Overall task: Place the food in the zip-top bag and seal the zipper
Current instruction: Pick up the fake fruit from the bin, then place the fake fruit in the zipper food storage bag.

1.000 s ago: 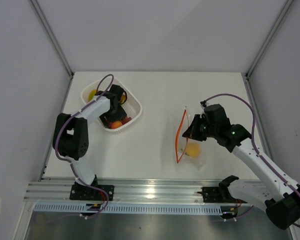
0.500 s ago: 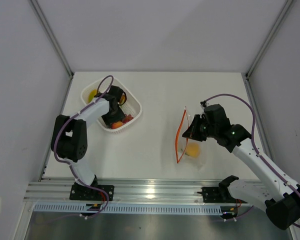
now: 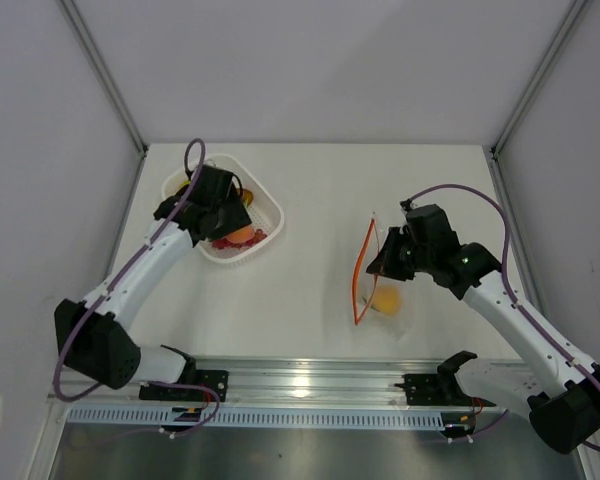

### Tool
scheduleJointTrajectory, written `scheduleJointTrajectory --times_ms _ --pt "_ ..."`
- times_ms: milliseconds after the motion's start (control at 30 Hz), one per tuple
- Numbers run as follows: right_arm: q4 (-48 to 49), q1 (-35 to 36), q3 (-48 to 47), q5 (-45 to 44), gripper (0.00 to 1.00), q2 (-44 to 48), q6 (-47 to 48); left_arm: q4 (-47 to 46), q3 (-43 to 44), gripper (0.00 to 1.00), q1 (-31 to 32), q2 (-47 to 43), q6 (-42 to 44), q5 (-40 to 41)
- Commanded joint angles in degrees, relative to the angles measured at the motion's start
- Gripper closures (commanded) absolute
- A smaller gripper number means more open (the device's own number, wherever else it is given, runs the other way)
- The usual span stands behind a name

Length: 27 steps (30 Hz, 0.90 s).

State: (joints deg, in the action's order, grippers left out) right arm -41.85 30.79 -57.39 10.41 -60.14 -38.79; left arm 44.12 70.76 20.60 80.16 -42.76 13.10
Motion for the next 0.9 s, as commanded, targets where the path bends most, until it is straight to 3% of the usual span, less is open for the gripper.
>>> scheduleJointTrajectory --times_ms 0,167,367,600,867 --pt "-1.0 0.2 -2.3 -1.5 1.0 0.1 0.5 -3.8 -0.5 0.99 4.0 -7.4 7.2 -4.8" --pt "-1.2 0.2 -2.6 -2.3 1.0 1.2 -0.1 -12.6 -4.0 0.99 13.1 -16.8 11.3 -15.2" --pt "-1.3 0.4 -3.3 -1.9 1.0 -0.1 -0.1 -24.9 -12.3 0.99 20.6 -19.3 7.7 -29.2" --pt "-1.0 0.8 -2.4 -2.2 1.0 0.5 -0.9 -42.8 -16.4 1.0 25.5 -15.8 3.5 -40.4" --pt "-1.1 1.6 -3.8 -1.4 1.0 0.9 -2.5 -53.3 -15.2 0.99 28.4 -7.9 0.3 -45.9"
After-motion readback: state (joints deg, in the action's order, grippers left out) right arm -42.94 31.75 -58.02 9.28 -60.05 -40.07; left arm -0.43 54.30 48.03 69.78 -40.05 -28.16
